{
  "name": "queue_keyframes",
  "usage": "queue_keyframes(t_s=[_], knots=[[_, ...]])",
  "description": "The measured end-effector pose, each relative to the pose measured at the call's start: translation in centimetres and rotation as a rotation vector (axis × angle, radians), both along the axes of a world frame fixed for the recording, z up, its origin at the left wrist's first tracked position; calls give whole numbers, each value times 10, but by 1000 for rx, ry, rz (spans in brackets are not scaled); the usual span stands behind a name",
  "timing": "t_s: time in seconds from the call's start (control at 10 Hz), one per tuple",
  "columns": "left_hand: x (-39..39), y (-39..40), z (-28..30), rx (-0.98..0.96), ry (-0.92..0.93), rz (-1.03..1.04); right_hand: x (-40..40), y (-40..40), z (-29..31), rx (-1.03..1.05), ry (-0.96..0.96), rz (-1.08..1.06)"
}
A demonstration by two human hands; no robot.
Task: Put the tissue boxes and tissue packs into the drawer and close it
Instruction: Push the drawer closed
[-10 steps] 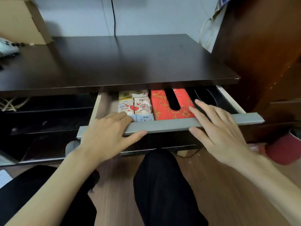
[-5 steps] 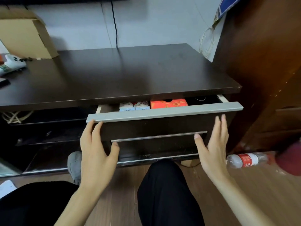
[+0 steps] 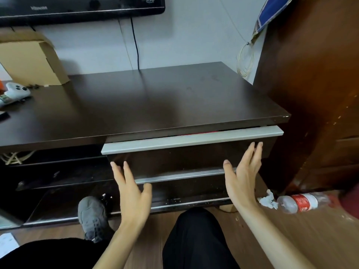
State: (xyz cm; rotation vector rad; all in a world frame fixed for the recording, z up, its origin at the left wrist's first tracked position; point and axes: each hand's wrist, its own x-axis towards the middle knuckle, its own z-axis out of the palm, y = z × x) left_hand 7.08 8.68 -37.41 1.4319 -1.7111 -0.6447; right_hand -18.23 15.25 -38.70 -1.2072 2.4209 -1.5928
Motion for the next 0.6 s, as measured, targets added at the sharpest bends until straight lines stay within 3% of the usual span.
queue_keyframes(t_s=[0.4,0.6], knots=[[7,-64,29,221,-267,-186,-38,-32,3,218,122,120],[33,-59,66,227,-453,-219,-44,-5,7,213,-40,262]])
